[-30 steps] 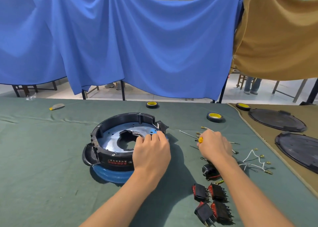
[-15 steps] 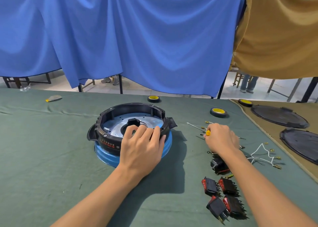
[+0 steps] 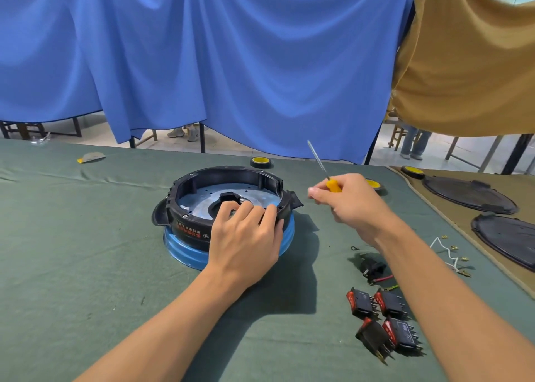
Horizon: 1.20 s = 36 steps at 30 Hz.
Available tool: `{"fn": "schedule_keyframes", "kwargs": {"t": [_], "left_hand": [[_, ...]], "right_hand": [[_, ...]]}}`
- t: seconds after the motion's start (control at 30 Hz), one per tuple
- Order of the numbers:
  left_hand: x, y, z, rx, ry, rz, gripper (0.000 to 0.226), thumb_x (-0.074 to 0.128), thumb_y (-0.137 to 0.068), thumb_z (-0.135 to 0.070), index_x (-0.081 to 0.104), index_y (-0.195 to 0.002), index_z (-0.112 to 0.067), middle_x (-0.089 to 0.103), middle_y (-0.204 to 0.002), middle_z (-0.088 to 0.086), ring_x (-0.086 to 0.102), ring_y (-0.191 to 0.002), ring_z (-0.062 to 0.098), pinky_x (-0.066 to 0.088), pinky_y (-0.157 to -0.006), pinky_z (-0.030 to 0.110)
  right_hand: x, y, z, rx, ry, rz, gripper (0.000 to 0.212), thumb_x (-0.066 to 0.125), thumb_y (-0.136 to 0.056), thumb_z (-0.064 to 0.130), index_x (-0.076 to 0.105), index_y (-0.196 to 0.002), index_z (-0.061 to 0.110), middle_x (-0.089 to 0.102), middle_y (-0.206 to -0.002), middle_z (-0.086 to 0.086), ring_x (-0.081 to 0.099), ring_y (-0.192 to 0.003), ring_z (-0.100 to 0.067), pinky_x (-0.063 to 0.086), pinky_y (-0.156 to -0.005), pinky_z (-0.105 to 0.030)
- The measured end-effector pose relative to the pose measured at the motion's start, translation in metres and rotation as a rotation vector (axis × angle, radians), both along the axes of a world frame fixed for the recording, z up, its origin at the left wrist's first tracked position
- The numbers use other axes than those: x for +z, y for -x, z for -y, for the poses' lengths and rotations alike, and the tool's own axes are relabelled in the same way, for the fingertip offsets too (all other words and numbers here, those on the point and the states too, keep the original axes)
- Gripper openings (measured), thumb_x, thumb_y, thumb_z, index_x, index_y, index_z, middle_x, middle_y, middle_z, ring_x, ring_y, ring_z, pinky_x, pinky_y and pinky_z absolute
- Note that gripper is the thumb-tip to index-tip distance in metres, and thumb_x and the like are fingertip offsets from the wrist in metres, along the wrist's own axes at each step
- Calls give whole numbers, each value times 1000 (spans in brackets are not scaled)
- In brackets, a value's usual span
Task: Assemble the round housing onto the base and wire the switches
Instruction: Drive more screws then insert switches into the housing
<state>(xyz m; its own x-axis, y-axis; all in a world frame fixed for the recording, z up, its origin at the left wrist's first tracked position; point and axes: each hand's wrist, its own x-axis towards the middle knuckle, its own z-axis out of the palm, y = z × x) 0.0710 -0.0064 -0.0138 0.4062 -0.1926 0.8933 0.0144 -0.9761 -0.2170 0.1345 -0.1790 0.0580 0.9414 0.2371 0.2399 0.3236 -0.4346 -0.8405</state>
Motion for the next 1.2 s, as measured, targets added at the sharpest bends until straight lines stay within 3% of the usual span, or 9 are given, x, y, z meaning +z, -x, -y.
{"fn": "schedule_keyframes", "kwargs": {"t": [0.07,0.17,0.27,0.4,0.57,0.8,0.9,1.0,1.2], "left_hand": [[1,1,0,4,1,-13,24,55,-91,-27,65,-73,-15,56,-59,0,56,-61,26,45,-67,37],[1,1,1,4,3,-25,24,55,-91,-28,66,-74,-15,58,-61,1,56,-62,26,45,-67,38],[1,1,1,1,2,-27,23,56,-91,-28,67,-76,-15,59,-61,1,57,-62,26,45,-67,38],[0,0,0,-2,-3,-25,23,55,-92,-28,68,-78,-15,60,-62,1,57,-62,25,45,-67,38],[0,0,-1,-12,7,-26,26,52,-94,-29,69,-79,-16,61,-62,0,58,-62,24,45,-65,38],[1,1,0,-36,27,-27,27,53,-93,-28,66,-74,-17,60,-61,0,57,-60,24,44,-65,38],[1,1,-1,-43,38,-37,27,52,-94,-29,66,-74,-17,60,-61,0,57,-61,24,44,-65,37],[1,3,-1,-47,40,-47,26,53,-93,-28,66,-75,-16,60,-62,0,57,-62,25,45,-65,38],[2,4,0,-42,41,-58,26,53,-94,-29,67,-76,-17,59,-61,0,56,-60,25,44,-64,37]], "right_hand": [[4,8,-12,64,-44,22,17,69,-88,19,71,-72,14,59,-47,13,49,-40,2,35,-52,-18],[2,10,-31,32,47,138,10,71,-84,17,74,-74,18,72,-71,3,68,-72,-11,52,-67,-29],[-5,8,-39,38,210,303,15,71,-84,19,68,-71,26,70,-74,1,61,-86,-27,50,-78,-33],[-13,5,-39,50,226,388,13,72,-84,23,69,-73,27,62,-65,6,55,-81,-28,46,-76,-31],[-14,3,-40,75,275,433,11,73,-84,24,71,-73,23,57,-57,9,49,-61,-12,43,-64,-27],[-12,5,-39,108,330,453,10,72,-86,23,73,-77,18,67,-79,0,57,-78,-21,51,-75,-36],[-12,4,-37,118,340,434,14,70,-87,25,76,-88,12,61,-95,7,56,-89,-17,46,-80,-30],[-11,5,-33,122,330,448,15,69,-88,24,77,-92,12,59,-98,10,54,-90,-11,40,-78,-22],[-3,11,-32,182,459,386,12,64,-81,15,75,-76,15,59,-99,13,56,-89,-14,50,-79,-34]]}}
